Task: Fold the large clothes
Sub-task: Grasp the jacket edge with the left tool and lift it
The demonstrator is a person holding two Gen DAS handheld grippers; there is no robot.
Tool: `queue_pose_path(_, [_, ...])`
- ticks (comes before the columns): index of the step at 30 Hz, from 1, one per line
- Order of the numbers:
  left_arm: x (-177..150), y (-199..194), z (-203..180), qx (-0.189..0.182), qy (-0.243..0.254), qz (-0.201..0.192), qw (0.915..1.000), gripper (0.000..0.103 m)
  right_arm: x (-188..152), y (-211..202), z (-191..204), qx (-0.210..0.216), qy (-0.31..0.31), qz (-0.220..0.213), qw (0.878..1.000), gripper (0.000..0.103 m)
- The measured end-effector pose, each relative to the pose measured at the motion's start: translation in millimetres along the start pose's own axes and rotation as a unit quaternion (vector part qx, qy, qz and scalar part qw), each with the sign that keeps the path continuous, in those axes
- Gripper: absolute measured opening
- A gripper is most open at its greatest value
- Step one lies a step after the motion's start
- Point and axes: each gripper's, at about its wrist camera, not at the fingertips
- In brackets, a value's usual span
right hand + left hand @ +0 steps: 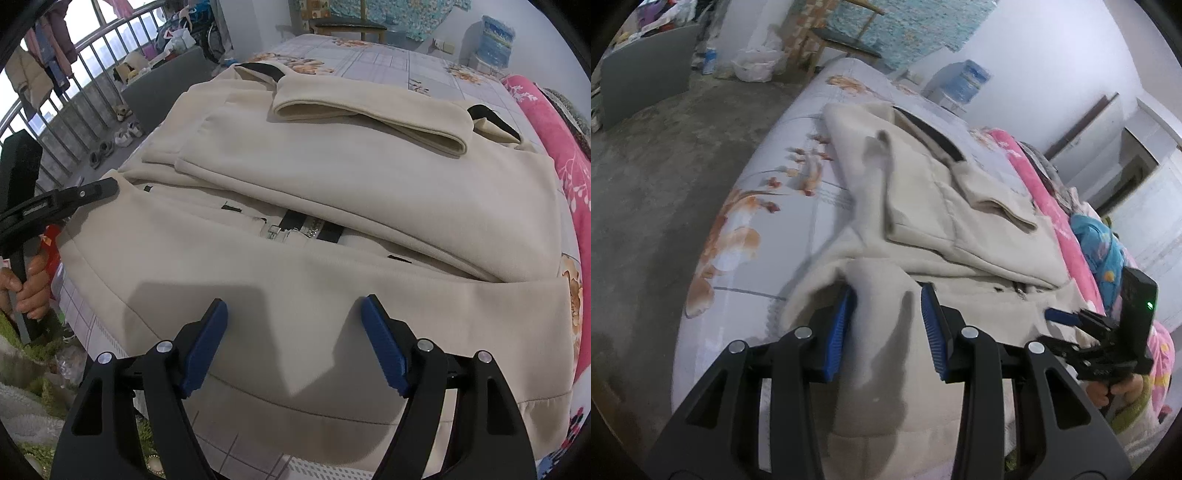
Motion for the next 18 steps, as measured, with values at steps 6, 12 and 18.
queue_pose_path(6, [-10, 0, -15, 0.052, 0.043, 0.027, 0.9973, 0.036, -1, 0, 1, 0.001, -0.001, -0.007, 1.000, 0.074])
queue_pose_path(12, [-14, 11, -37, 0.154, 0.094, 0.042, 0.9827, 0.029, -3, -1, 0, 0.007, 0.007, -0.014, 1.000, 0.074])
queue_pose_path(18, [-24, 22, -62, 0.241, 0.164, 0.041, 0.9557, 0.027, -18, -21, -26, 0.029, 0.065, -0.029, 0.997, 0.074])
Point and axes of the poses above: each gripper's, at about its wrist camera, not at the fingertips, and y roughly the way its jaws point, z to its left, x to its top, and after that the axes turned 2 degrees about -x, right-handed
